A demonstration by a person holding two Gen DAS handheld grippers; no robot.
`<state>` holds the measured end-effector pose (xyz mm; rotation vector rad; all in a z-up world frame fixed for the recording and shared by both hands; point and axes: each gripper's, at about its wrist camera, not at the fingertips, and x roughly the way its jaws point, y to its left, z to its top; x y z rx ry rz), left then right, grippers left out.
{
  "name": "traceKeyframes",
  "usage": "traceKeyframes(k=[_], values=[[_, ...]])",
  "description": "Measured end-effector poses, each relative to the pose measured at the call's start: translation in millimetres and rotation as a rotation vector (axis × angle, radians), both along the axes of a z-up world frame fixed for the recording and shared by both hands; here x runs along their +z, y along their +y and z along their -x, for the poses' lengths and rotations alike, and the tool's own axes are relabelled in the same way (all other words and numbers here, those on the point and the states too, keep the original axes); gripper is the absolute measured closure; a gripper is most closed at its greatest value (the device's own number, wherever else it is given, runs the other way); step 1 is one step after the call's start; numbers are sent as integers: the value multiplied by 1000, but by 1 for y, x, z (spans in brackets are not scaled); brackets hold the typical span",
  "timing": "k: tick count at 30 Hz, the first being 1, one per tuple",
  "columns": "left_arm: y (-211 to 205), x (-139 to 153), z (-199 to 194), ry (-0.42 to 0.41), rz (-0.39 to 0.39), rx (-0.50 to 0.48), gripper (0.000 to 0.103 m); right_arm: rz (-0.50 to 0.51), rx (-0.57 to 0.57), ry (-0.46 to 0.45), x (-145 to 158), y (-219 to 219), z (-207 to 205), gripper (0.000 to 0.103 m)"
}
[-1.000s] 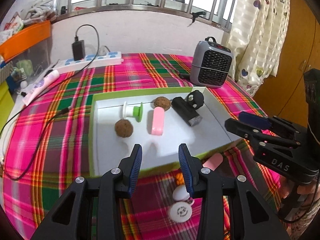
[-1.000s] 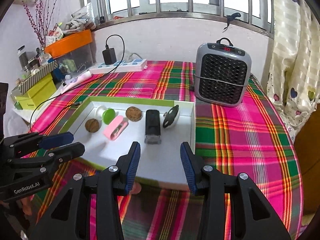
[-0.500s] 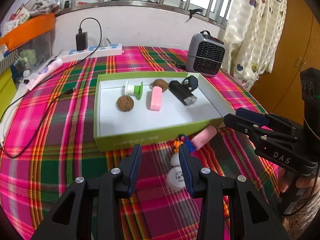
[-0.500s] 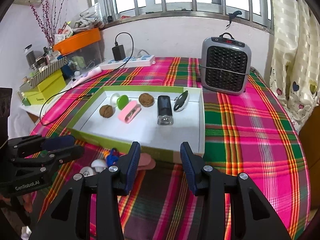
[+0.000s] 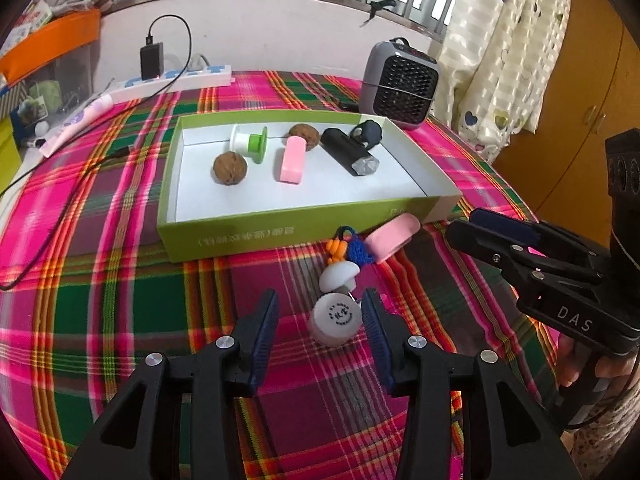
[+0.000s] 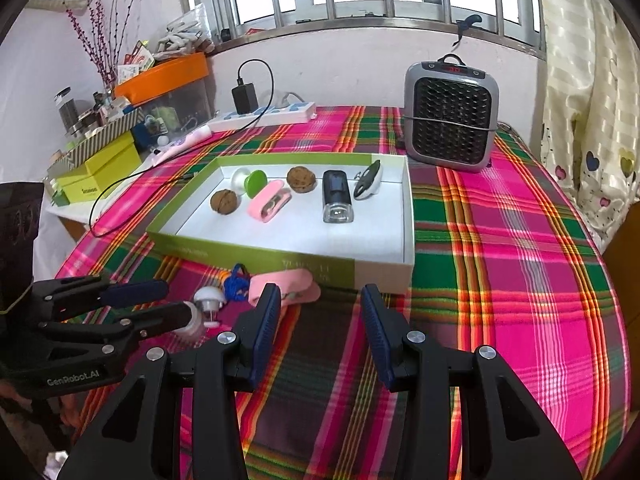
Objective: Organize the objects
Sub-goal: 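Withdraw both tools from the lid toward the white printed ball, then grasp the white printed ball with the left tool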
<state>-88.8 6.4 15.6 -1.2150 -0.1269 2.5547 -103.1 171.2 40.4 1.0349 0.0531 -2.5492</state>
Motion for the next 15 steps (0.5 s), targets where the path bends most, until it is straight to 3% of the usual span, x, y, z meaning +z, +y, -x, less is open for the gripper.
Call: traceKeyframes(k=[15], values=[[3, -10, 1, -12, 8, 11, 63, -7, 18, -18, -6, -5, -4, 60]])
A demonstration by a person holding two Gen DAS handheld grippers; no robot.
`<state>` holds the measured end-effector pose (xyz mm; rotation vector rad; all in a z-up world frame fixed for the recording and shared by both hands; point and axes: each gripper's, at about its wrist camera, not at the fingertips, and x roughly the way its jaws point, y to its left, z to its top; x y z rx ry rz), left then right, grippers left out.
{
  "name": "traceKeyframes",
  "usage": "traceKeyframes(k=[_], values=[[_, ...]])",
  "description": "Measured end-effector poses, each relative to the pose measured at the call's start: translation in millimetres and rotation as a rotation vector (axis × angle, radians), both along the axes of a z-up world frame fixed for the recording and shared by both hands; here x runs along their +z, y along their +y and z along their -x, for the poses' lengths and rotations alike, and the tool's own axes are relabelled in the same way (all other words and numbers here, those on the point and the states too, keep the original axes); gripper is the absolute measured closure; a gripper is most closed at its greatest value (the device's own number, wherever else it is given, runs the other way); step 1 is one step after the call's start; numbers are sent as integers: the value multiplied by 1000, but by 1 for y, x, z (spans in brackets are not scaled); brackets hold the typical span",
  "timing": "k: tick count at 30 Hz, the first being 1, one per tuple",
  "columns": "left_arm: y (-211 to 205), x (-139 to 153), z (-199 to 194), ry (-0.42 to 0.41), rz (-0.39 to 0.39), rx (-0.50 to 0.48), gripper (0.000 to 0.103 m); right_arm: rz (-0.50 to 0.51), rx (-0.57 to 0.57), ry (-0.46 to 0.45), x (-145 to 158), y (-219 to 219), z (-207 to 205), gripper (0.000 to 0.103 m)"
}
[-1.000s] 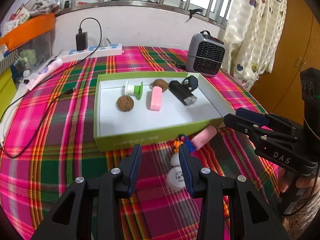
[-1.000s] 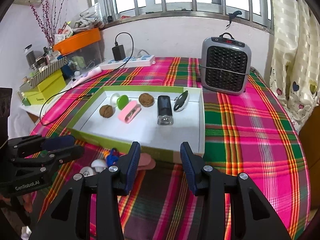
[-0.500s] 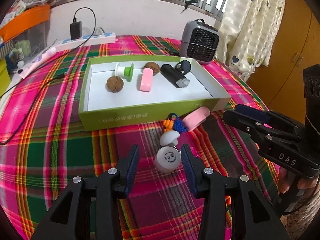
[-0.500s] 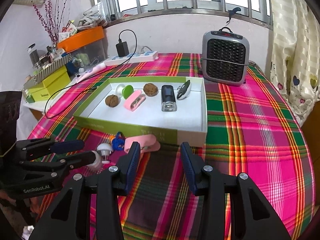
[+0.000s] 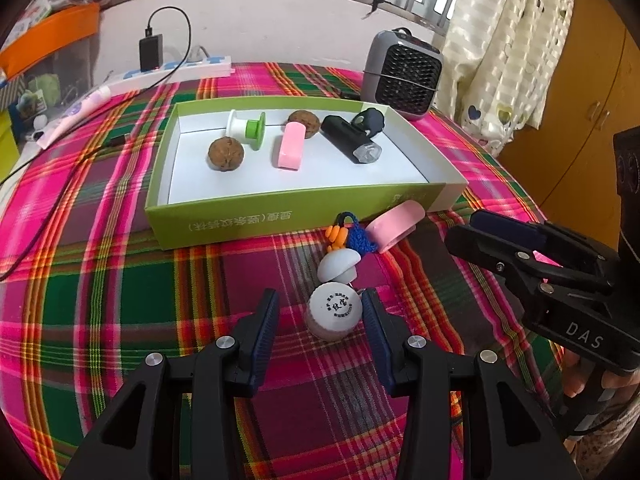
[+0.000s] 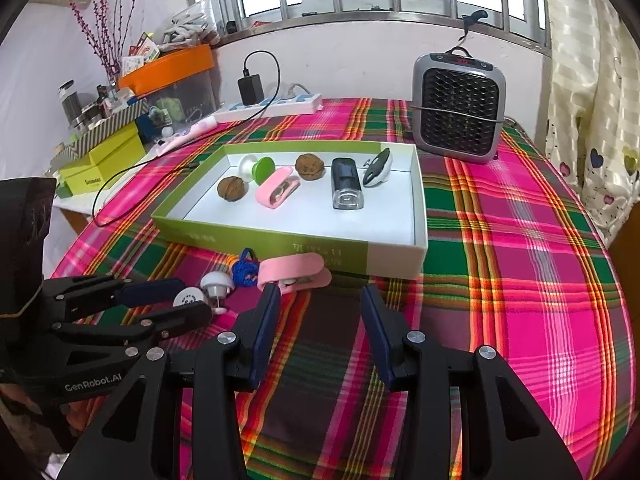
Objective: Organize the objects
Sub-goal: 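Grasp the white printed ball with the left tool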
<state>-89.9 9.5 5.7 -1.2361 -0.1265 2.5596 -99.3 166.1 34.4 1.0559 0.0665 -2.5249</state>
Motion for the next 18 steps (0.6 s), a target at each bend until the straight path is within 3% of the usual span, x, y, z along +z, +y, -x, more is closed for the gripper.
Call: traceKeyframes(k=[5, 18], values=[[-3, 0, 0, 4, 6, 6, 76, -8, 3, -4, 0, -3, 0, 60], [-19, -1, -6, 15, -1, 28, 76, -20, 35, -22, -4, -19, -2, 60]])
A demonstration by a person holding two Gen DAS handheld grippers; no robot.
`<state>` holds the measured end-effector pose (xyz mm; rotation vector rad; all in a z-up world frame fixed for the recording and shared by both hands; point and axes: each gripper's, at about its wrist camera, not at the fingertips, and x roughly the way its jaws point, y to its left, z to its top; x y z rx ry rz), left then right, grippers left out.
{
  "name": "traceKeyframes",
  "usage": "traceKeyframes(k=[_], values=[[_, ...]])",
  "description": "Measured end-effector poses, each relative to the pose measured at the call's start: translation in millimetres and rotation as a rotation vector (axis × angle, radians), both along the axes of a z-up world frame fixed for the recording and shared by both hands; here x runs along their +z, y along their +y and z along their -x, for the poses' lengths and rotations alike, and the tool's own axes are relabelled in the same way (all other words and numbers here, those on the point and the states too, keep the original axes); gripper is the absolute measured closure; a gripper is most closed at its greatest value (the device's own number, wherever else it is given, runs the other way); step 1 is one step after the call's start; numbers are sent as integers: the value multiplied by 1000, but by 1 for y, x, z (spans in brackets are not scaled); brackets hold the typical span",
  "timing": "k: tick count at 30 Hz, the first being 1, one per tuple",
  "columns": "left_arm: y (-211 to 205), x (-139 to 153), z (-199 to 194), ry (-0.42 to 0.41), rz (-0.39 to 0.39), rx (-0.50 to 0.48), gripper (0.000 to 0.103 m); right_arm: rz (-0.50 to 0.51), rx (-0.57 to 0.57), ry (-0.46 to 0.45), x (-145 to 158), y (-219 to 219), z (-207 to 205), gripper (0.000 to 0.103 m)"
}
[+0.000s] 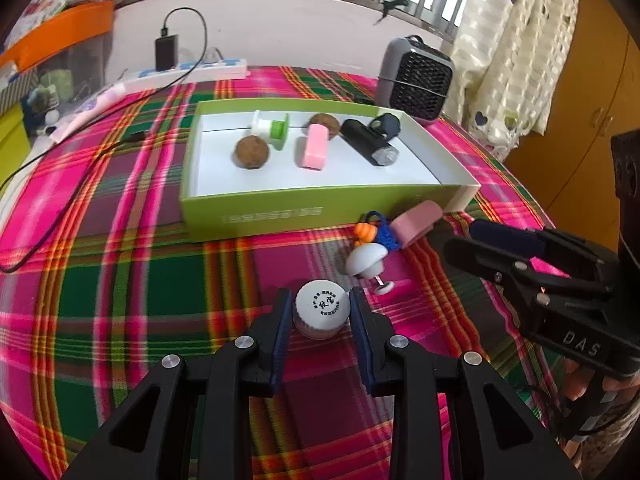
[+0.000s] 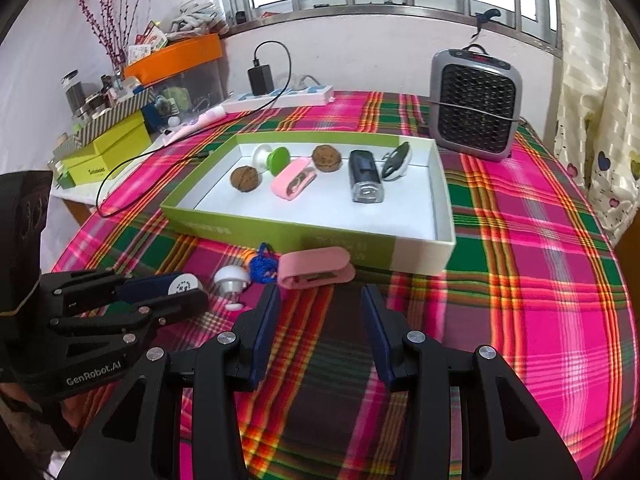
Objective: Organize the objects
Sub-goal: 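Grasp the white printed ball with the left tool, then lift the white ball with the left tool while the right moves toward the white knob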
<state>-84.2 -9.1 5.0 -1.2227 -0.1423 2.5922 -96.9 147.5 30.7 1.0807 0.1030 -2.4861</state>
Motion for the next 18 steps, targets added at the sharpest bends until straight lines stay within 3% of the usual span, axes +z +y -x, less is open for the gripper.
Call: traceKeyframes(k=[18], values=[[-38, -3, -2, -1, -26, 73, 76, -13, 124, -51, -13, -50, 1, 60]])
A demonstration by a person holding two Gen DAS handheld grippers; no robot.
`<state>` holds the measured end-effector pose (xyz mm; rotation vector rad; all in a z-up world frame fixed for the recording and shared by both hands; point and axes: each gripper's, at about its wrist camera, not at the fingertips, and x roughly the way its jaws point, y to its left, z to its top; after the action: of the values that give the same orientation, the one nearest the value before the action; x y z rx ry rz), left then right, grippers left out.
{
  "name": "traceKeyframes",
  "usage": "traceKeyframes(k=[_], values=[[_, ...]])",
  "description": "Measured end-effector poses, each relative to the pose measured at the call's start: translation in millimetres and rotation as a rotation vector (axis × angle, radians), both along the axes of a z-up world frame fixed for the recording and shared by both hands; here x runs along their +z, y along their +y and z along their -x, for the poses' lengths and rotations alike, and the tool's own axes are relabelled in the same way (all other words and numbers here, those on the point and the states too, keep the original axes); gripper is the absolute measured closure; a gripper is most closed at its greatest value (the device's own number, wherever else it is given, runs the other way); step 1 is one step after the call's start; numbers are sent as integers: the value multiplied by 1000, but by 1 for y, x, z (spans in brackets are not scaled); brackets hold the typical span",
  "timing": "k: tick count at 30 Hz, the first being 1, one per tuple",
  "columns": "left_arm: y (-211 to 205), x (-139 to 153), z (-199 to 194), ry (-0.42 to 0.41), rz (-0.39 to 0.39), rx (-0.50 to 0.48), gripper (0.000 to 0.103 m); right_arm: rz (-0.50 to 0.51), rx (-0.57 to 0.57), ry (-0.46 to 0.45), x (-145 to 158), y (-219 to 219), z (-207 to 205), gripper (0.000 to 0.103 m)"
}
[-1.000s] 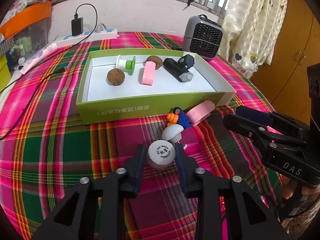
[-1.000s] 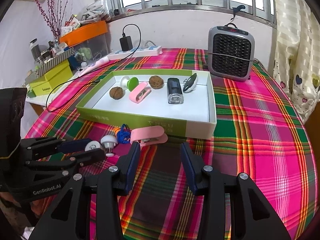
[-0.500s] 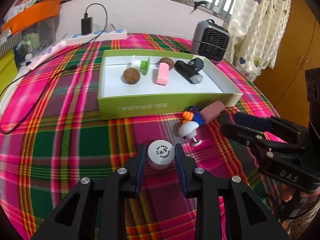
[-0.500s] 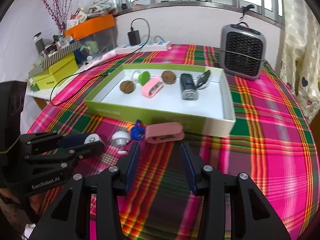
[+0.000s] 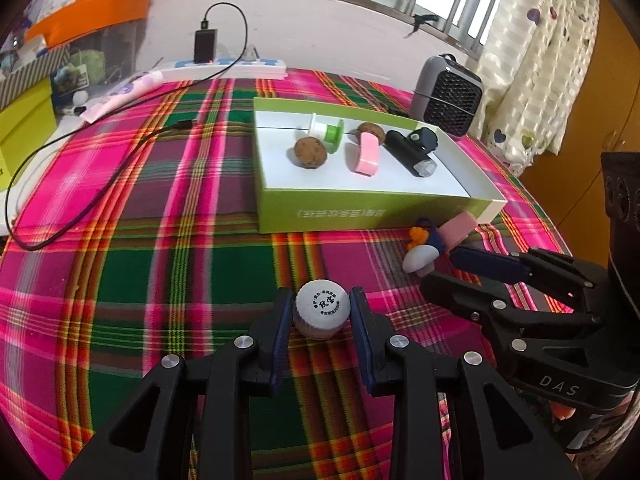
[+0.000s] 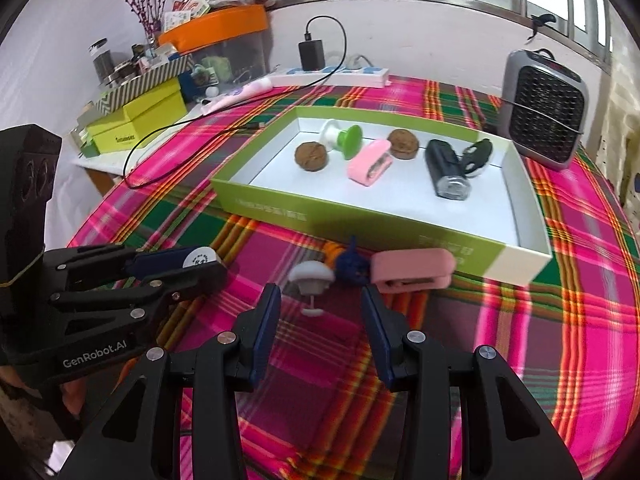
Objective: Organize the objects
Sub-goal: 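Lift the white ball with the left tool while the right moves toward the white knob, then hold the white ball in the left tool while the right grasps the white mushroom knob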
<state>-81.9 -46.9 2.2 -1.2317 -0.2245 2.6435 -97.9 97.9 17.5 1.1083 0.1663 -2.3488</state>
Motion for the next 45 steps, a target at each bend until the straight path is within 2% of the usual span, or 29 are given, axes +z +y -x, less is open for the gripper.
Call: traceKeyframes(k=[9, 21, 23, 28, 37, 45], values=[[-7, -1, 2, -3, -22, 3, 76, 10, 24, -35, -7, -11, 5, 60], [-10, -1, 5, -5, -31, -25, 76, 14, -2, -39, -8, -14, 14, 60], [-11, -1, 5, -5, -32, -32, 76, 9, -14, -37, -8, -14, 14, 63], [-9, -1, 6, -4, -19, -46, 76, 7, -48, -37, -8, -10, 15, 75], [-9, -1, 7, -4, -9, -72, 76, 9, -84, -38, -8, -7, 11, 76], [-3, 0, 8, -3, 49, -98, 76, 39, -104, -52, -8, -2, 1, 76]])
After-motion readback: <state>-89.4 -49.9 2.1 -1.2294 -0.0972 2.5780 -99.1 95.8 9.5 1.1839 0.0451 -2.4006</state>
